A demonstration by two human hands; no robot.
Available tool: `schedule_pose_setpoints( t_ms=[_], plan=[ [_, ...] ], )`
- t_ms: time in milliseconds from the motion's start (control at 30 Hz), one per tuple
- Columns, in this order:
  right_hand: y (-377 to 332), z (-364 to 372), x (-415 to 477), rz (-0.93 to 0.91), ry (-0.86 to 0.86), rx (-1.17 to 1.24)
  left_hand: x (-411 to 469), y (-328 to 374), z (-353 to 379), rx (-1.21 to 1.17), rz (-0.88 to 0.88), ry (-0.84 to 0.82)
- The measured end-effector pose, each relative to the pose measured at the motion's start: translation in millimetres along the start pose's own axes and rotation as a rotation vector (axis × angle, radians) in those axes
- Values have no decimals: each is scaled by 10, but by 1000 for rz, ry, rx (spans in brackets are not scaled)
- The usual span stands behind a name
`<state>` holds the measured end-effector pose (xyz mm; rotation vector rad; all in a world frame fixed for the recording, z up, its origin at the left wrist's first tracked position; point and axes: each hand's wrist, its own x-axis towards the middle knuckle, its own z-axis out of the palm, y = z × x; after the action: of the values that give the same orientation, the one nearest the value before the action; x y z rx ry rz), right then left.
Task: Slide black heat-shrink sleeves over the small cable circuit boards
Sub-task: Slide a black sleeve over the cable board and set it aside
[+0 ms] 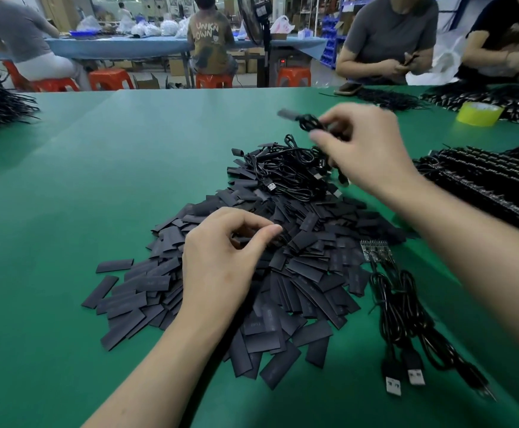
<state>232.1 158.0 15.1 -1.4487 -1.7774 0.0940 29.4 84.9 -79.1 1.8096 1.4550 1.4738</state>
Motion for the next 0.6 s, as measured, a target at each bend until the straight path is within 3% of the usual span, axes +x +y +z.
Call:
schedule_pose_setpoints(
  t_ms=[167,233,367,467,600],
  plan=[
    [-33,-112,429,11,-282,-340,-4,13,-11,24,25,-38],
    [59,-266,233,8,-359,-415,-11,15,-10,35,28,-47],
    [282,-470,-375,200,-673,-630,-39,57,20,-11,-20,-86],
    [391,-421,-685,259,-674,-697,-45,88,22,-18,-22,-115],
    [423,-398,-825,280,-635,-595,-57,102,20,-23,-1,-144]
  ],
)
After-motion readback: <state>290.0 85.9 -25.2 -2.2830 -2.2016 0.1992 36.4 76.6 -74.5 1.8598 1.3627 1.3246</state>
